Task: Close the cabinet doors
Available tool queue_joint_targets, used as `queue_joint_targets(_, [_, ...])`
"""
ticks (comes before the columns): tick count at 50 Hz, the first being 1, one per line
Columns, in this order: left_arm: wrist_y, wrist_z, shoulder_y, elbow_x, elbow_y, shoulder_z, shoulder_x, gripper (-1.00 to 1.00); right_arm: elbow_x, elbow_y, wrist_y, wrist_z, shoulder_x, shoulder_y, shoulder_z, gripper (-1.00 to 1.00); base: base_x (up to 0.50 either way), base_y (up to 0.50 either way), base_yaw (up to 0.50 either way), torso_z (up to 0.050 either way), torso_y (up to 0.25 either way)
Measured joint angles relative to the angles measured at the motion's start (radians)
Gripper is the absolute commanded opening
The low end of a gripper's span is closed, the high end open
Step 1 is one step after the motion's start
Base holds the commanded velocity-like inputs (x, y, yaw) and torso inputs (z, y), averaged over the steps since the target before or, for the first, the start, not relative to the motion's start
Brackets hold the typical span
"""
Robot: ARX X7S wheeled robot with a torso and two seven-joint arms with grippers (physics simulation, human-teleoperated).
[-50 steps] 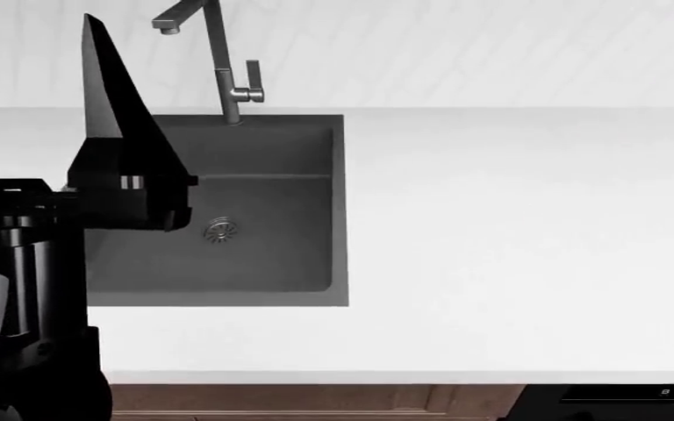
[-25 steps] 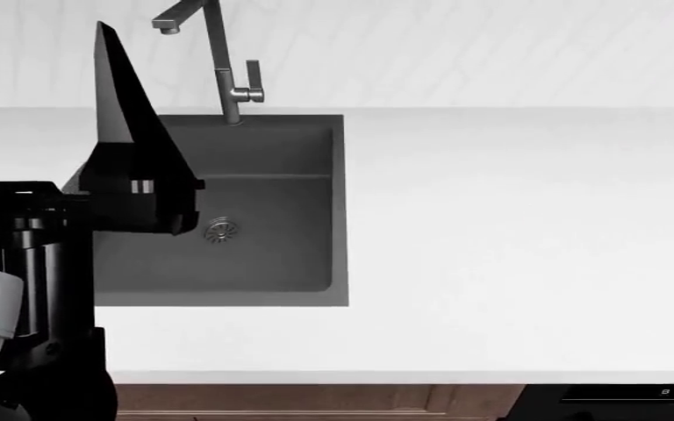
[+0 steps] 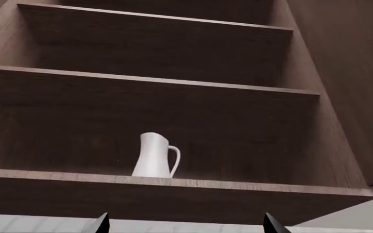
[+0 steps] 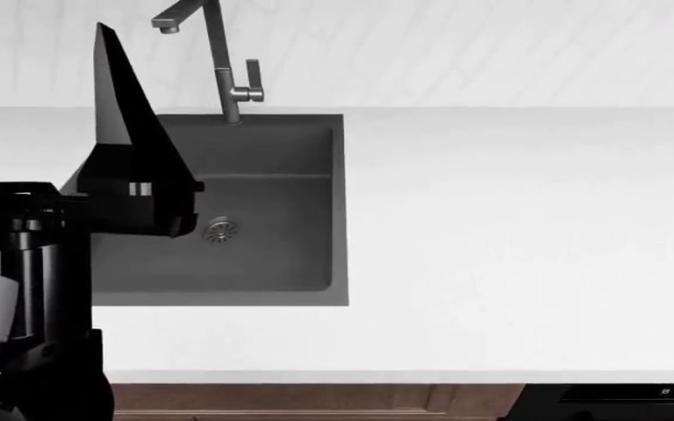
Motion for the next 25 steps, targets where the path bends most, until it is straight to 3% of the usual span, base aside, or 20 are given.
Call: queue_joint_targets(25, [-0.019,-0.034,0.021,0.004,0.042,-0.018,-0.028,1.0,-0.152,0.303,-0.012,-0.209,-0.187,0.183,-0.171,1.0,0.0,0.0,0.0,0.003,0.0])
